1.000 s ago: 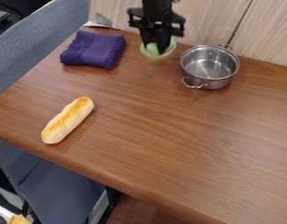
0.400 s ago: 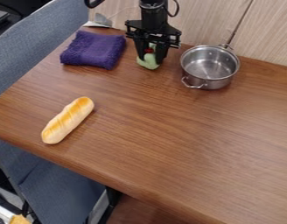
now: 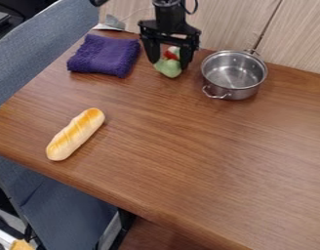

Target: Take the green toy and put it between the metal pot and violet cloth

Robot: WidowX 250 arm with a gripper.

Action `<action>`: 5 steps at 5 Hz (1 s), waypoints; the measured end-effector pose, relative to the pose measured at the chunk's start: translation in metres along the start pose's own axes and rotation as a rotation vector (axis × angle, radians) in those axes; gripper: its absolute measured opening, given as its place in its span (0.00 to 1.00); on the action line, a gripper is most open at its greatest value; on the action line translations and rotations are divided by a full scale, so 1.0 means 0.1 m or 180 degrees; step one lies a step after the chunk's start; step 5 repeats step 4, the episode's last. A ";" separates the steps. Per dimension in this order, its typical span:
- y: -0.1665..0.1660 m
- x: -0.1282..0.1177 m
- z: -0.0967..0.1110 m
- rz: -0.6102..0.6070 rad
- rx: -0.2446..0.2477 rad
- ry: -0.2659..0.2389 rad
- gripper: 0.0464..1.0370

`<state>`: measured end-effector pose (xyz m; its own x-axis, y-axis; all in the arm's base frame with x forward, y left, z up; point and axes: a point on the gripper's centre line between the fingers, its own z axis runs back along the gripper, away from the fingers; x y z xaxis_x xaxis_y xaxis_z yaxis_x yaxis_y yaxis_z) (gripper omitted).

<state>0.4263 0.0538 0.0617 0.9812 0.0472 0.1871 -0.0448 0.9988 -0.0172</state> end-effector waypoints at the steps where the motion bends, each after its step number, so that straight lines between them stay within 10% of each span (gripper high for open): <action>1: -0.04 0.04 0.21 -0.0034 -0.0067 -0.0166 0.96; 5: -0.01 0.02 0.57 -0.0211 -0.0165 -0.0332 0.96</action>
